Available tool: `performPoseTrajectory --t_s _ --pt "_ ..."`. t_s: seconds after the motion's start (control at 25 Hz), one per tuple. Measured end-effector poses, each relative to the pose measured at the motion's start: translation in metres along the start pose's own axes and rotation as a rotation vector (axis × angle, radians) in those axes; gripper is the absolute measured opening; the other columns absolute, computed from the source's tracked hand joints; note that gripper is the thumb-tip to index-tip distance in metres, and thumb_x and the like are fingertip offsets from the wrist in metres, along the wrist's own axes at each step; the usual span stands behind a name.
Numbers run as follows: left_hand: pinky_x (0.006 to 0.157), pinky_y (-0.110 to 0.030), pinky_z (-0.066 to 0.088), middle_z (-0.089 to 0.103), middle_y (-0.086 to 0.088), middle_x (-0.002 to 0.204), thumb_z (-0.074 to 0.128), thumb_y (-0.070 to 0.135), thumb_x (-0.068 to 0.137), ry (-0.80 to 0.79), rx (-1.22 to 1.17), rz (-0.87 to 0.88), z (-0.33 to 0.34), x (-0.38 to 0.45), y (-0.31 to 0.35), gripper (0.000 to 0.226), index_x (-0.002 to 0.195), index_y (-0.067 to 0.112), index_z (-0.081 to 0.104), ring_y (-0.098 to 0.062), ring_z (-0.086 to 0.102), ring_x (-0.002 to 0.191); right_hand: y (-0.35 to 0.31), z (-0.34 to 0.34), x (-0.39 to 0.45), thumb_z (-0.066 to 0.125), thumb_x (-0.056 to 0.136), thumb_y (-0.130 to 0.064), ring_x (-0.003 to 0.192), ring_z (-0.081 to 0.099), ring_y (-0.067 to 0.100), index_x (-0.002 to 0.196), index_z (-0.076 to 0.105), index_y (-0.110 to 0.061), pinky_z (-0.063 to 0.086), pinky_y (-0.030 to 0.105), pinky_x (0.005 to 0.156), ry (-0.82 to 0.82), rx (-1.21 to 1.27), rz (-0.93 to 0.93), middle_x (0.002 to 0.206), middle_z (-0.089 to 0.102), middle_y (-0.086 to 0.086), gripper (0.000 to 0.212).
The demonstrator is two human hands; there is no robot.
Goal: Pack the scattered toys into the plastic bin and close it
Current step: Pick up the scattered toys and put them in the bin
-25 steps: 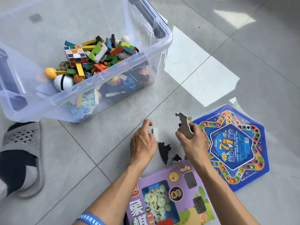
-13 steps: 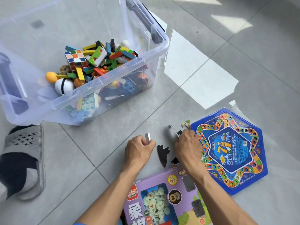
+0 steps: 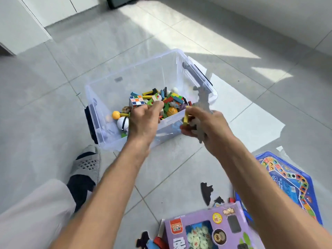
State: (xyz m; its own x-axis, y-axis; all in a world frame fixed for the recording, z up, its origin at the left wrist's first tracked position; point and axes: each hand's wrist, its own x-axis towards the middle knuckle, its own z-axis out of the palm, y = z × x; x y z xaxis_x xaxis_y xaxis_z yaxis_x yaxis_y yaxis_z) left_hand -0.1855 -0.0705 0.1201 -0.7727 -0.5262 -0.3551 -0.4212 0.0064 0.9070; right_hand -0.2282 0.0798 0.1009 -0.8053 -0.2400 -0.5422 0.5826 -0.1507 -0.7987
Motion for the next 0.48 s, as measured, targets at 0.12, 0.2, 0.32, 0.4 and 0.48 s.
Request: performPoseTrajectory --t_s 0.12,0.2,0.32,0.4,0.48 --pt "0.091 -0.040 0.048 0.053 -0.007 0.136 0.060 0.062 0.076 -0.076 0.142 -0.056 -0.007 0.033 0.032 0.072 0.133 0.022 0.047 -0.025 0.058 0.108 -0.043 0.020 0.022 0.069 0.088 -0.038 0.091 0.071 0.028 0.091 0.061 -0.010 0.059 0.036 0.084 0.004 -0.160 0.015 0.107 0.068 0.014 0.029" --pt "0.100 -0.032 0.043 0.047 -0.003 0.140 0.060 0.051 0.083 0.124 0.243 0.141 -0.010 0.024 0.022 0.063 0.138 0.026 0.042 -0.016 0.052 0.119 -0.027 -0.008 0.023 0.064 0.086 -0.037 0.090 0.070 0.021 0.098 0.060 -0.011 0.059 0.029 0.076 0.264 -0.406 -0.233 0.107 0.068 0.007 0.029" --pt "0.071 -0.011 0.046 0.064 0.009 0.097 0.064 0.028 0.086 0.108 0.159 0.316 0.012 -0.035 -0.044 0.019 0.105 0.025 0.062 0.001 0.062 0.082 0.054 -0.084 -0.002 0.058 0.082 -0.028 0.083 0.070 0.022 0.094 0.070 -0.018 0.054 0.035 0.074 0.307 -0.698 -0.299 0.089 0.074 0.002 0.020" --pt "0.075 -0.020 0.051 0.067 0.009 0.095 0.065 0.031 0.083 -0.177 0.355 0.098 0.030 -0.076 -0.125 0.019 0.102 0.026 0.064 -0.008 0.065 0.087 0.125 -0.139 -0.027 0.060 0.084 -0.025 0.085 0.068 0.024 0.088 0.071 -0.019 0.053 0.035 0.074 0.262 -1.020 -0.033 0.088 0.074 0.001 0.013" --pt "0.090 -0.030 0.049 0.063 0.006 0.117 0.065 0.042 0.081 -0.531 0.833 -0.064 0.039 -0.109 -0.202 0.042 0.119 0.027 0.058 -0.014 0.060 0.105 0.180 -0.184 -0.065 0.059 0.089 -0.034 0.085 0.065 0.027 0.086 0.066 -0.019 0.052 0.037 0.072 0.332 -1.191 0.110 0.087 0.072 0.002 0.017"
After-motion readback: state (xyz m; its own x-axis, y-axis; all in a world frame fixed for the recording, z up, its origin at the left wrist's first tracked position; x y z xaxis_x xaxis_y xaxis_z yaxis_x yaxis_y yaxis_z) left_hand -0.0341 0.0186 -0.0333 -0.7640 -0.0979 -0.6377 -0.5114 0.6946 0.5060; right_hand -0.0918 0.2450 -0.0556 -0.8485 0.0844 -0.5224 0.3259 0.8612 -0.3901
